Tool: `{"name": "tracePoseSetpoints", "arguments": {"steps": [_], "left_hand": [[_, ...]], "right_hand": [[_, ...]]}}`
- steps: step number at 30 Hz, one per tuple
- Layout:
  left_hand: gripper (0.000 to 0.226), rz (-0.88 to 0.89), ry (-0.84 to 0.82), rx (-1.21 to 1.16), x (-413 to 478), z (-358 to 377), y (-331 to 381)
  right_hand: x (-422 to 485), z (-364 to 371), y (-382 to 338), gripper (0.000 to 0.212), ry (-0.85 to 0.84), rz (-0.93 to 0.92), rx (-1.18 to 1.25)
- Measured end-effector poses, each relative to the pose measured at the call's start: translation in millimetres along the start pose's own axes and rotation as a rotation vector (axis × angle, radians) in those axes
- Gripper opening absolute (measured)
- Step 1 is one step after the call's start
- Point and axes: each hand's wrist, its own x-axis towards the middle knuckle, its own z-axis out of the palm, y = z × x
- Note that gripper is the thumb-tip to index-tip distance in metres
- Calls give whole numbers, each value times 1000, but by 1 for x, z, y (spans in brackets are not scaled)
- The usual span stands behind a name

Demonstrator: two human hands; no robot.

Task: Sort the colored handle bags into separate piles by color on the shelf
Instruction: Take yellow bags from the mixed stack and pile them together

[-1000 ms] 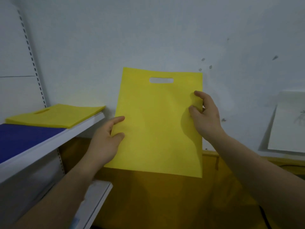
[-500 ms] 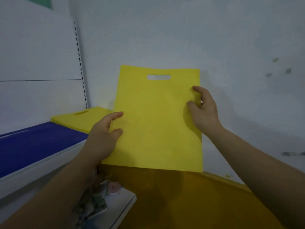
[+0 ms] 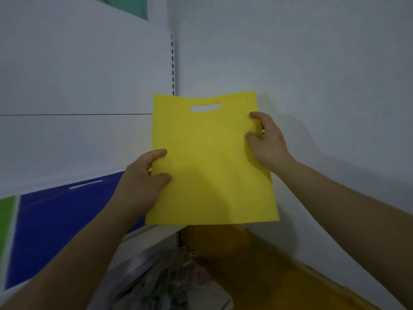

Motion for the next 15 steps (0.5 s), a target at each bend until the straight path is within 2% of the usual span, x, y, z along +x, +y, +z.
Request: {"name": "tracePoseSetpoints", "arguments": {"steps": [10,15], "left_hand": [[51,-159,165,16,18,-13,-16],[55,-207,189,138,31,0,-14]], "right_hand": [[61,84,14,47,-227,-153,-4],[89,119,26,49,-379,-246,-93]]}}
